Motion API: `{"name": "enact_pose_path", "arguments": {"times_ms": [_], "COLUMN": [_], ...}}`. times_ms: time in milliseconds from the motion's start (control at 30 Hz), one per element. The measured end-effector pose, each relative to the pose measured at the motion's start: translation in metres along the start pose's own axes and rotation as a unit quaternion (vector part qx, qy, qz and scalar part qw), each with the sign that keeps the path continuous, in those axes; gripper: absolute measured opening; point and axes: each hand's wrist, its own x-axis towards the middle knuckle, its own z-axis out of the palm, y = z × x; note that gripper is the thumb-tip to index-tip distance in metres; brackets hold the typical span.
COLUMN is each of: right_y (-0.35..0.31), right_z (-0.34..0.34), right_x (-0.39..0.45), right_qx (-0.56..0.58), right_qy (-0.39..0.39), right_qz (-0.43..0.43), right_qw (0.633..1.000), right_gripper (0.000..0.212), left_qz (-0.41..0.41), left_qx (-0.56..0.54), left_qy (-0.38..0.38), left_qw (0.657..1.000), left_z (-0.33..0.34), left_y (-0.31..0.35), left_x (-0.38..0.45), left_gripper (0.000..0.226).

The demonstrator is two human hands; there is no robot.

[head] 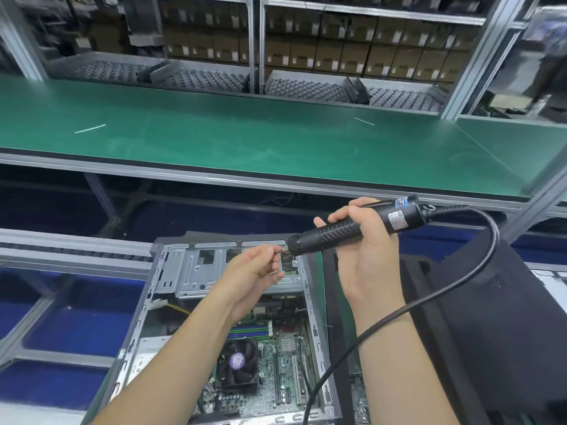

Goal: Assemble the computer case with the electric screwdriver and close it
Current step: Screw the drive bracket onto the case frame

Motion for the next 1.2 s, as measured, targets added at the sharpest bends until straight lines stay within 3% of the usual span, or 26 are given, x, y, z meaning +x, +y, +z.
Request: {"name": "enact_pose_path", "arguments": {"times_ms": [267, 400, 500, 600, 667, 767, 900, 1200], "right_y": [0.004, 0.005, 0.006, 0.006, 0.007, 0.014, 0.027, 0.044], "right_z": [-0.005, -0.005, -0.006, -0.009, -0.011, -0.011, -0.010, -0.017], "right_x": [0.003, 0.007, 0.010, 0.019, 0.025, 0.033, 0.038, 0.041], "right_qx": [-0.002, -0.007, -0.013, -0.040, -0.072, -0.123, -0.166, -0.258], "right_qy": [0.007, 0.010, 0.014, 0.026, 0.037, 0.047, 0.045, 0.034], "right_qz": [0.009, 0.012, 0.009, 0.015, 0.019, 0.026, 0.044, 0.074], "right_qw": [1.000, 1.000, 1.000, 0.999, 0.997, 0.991, 0.984, 0.963], "right_gripper": [0.013, 0.013, 0.013, 0.016, 0.016, 0.017, 0.018, 0.013], "left_qz": [-0.015, -0.016, -0.037, -0.059, -0.112, -0.217, -0.184, -0.153], "left_qx": [-0.036, -0.083, -0.082, -0.017, -0.030, -0.128, -0.217, -0.260], "left_qy": [0.000, 0.020, 0.083, 0.223, 0.264, 0.222, 0.205, 0.214], "left_qw": [0.999, 0.996, 0.992, 0.973, 0.958, 0.942, 0.937, 0.929], "left_z": [-0.002, 0.001, 0.002, -0.007, -0.012, -0.007, 0.013, 0.024], "left_y": [-0.003, -0.005, -0.006, -0.026, -0.049, -0.074, -0.087, -0.102], "left_x": [0.003, 0.002, -0.003, -0.018, -0.028, -0.025, 0.005, 0.021], "left_gripper": [0.033, 0.029, 0.042, 0.045, 0.048, 0.067, 0.095, 0.090]}}
